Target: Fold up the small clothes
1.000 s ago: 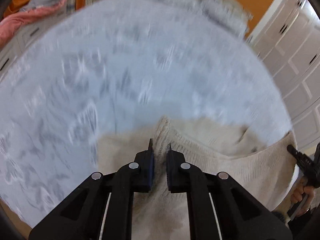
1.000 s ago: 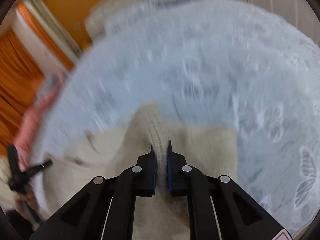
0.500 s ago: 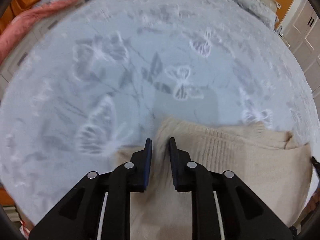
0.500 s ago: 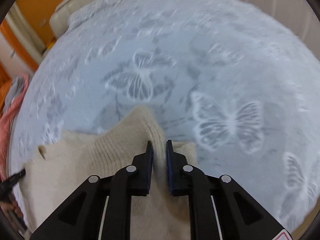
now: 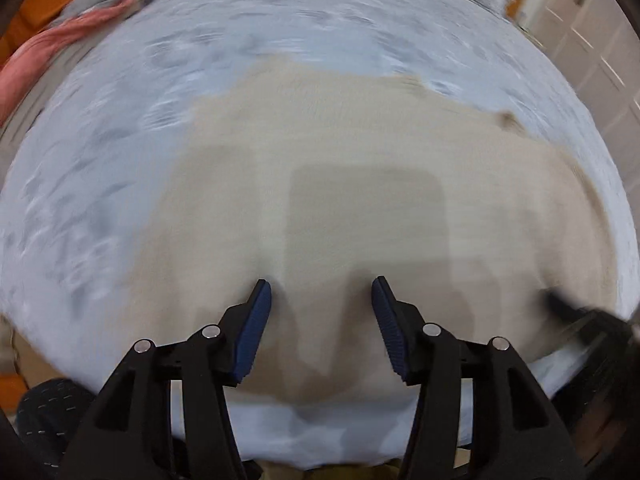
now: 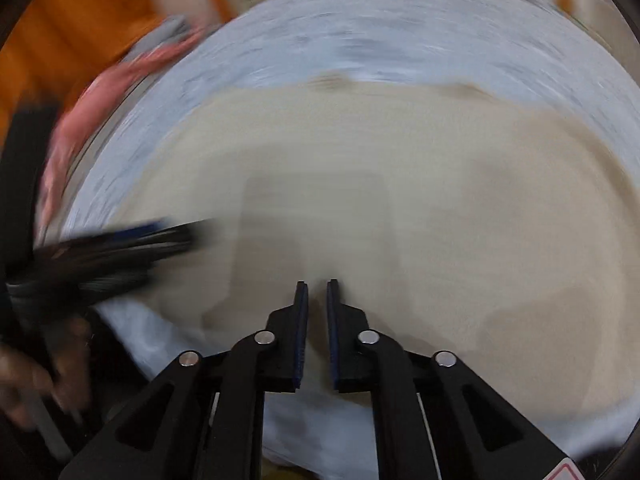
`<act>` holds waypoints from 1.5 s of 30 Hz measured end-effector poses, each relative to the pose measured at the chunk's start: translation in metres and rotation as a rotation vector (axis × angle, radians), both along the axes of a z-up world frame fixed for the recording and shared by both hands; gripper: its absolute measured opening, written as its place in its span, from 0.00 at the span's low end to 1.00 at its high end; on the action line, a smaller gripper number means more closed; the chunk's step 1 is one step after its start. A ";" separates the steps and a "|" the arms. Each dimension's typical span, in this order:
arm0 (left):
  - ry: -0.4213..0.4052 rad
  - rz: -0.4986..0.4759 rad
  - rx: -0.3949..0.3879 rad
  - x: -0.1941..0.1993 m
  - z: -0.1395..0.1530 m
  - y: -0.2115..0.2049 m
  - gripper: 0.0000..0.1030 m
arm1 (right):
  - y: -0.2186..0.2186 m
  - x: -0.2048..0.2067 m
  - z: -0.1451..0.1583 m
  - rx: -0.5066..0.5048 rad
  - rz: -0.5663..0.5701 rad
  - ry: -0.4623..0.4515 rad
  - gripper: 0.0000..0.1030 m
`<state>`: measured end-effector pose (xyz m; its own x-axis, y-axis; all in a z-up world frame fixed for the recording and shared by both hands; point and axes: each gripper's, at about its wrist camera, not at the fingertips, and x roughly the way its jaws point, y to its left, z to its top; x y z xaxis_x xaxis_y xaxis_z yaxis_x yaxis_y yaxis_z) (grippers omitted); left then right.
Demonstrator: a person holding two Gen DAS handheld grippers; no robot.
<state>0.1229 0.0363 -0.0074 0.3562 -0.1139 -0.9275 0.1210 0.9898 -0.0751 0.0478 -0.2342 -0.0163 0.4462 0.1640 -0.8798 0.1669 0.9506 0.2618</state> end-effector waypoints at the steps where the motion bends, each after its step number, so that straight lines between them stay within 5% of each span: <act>1: -0.002 0.023 0.043 -0.003 -0.001 0.018 0.46 | -0.030 -0.011 -0.001 -0.016 -0.087 0.021 0.00; 3: 0.002 0.052 0.063 -0.005 -0.003 0.042 0.46 | -0.089 -0.038 -0.007 -0.085 -0.256 0.091 0.00; 6: 0.023 0.081 0.022 -0.005 -0.009 0.052 0.45 | -0.127 -0.060 -0.003 0.015 -0.386 0.110 0.00; 8: 0.010 0.082 0.041 -0.006 -0.002 0.042 0.45 | -0.110 -0.058 0.017 -0.087 -0.370 0.072 0.08; 11: -0.006 0.048 0.044 -0.015 0.006 0.018 0.47 | -0.078 -0.051 0.022 -0.097 -0.294 0.030 0.14; 14: 0.011 0.034 0.059 -0.022 0.003 0.001 0.47 | -0.065 -0.037 -0.023 -0.176 -0.261 0.189 0.08; 18: 0.005 0.032 0.058 -0.037 0.006 0.001 0.47 | -0.061 -0.045 0.007 -0.125 -0.308 0.121 0.07; 22: 0.026 0.042 0.044 -0.044 0.000 0.007 0.47 | -0.033 -0.033 0.036 -0.116 -0.234 0.040 0.09; 24: 0.041 0.059 0.028 -0.046 -0.002 0.011 0.47 | -0.021 -0.021 0.027 -0.159 -0.182 0.048 0.09; 27: 0.040 0.072 0.020 -0.048 0.000 0.016 0.47 | -0.015 -0.005 -0.028 -0.166 -0.165 0.195 0.09; 32: 0.027 0.082 0.028 -0.049 0.006 0.027 0.48 | -0.017 -0.014 -0.006 -0.152 -0.175 0.129 0.10; 34: 0.004 0.132 -0.031 -0.044 0.013 0.042 0.56 | -0.035 -0.020 0.012 -0.148 -0.221 0.076 0.21; 35: -0.007 0.187 -0.076 -0.039 0.016 0.055 0.66 | -0.049 -0.026 0.023 -0.168 -0.272 0.042 0.39; 37: 0.002 0.279 -0.132 -0.029 0.015 0.075 0.73 | -0.076 -0.038 0.033 -0.198 -0.355 0.010 0.58; 40: 0.083 0.406 -0.244 -0.012 -0.003 0.105 0.74 | -0.129 -0.049 0.016 -0.171 -0.489 0.097 0.59; 43: 0.177 0.447 -0.356 -0.001 -0.028 0.111 0.74 | -0.153 -0.063 -0.011 -0.040 -0.533 0.180 0.59; 45: 0.195 0.439 -0.364 0.004 -0.036 0.103 0.75 | -0.159 -0.068 -0.028 0.091 -0.528 0.191 0.59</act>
<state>0.1266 0.1394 -0.0434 0.2692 -0.3172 -0.9093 -0.3428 0.8508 -0.3983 -0.0198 -0.3928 -0.0444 0.3227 0.0409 -0.9456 0.6661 0.7000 0.2576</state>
